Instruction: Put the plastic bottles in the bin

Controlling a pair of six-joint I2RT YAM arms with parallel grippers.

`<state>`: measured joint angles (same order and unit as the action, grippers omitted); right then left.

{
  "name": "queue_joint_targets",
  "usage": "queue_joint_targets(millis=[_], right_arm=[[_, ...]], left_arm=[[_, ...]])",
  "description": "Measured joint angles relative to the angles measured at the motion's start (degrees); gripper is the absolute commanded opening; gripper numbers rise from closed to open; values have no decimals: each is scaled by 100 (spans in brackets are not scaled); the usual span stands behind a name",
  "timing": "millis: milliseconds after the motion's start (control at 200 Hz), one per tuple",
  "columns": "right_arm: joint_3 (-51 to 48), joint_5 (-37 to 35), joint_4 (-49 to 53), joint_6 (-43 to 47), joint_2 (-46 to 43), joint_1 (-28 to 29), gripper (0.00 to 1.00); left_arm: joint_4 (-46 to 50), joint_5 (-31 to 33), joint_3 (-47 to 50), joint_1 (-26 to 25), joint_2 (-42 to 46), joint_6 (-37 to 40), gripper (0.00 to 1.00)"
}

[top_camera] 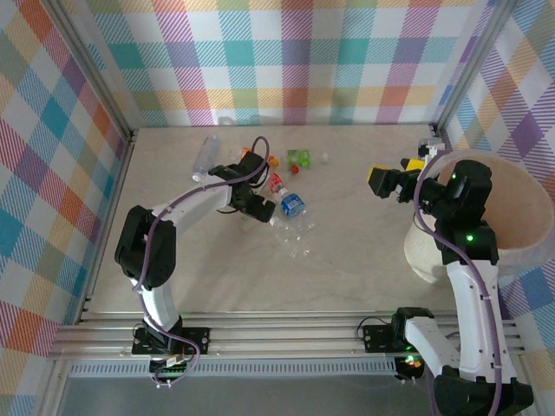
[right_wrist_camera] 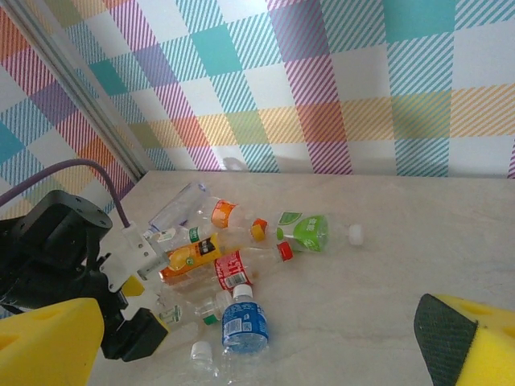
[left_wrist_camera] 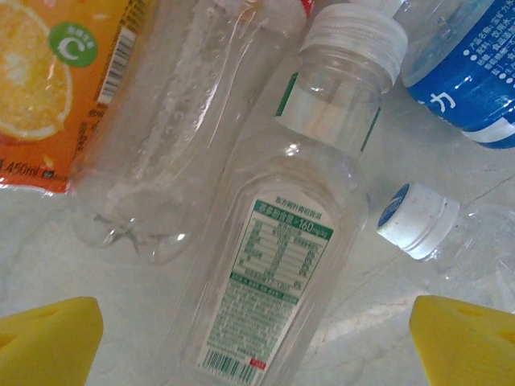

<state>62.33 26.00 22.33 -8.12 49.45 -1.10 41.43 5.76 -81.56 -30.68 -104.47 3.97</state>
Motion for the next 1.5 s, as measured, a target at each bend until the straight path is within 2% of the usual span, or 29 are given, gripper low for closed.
queue_joint_targets(millis=[365, 570, 800, 1030, 1140, 1305, 1499], right_arm=[[-37, -37, 59, 133, 0, 55, 100], [-50, -13, 42, 131, 125, 153, 100], [-90, 4, -37, 127, 162, 284, 100], [-205, 7, -120, 107, 275, 455, 100], [-380, 39, -356, 22, 273, 562, 100], [-557, 138, -603, -219, 319, 695, 100], [-680, 177, -944, -688, 452, 977, 100]], left_arm=[[-186, -232, 455, 136, -140, 463, 82], [-511, -227, 817, 136, -382, 490, 74], [-881, -164, 1086, 136, -365, 463, 57], [-1211, -258, 1462, 74, -15, 291, 50], [-1342, -492, 1659, 44, 358, 146, 49], [-1770, -1193, 1930, -37, 970, -328, 49], [-2354, -1733, 1978, -361, 1423, -892, 49]])
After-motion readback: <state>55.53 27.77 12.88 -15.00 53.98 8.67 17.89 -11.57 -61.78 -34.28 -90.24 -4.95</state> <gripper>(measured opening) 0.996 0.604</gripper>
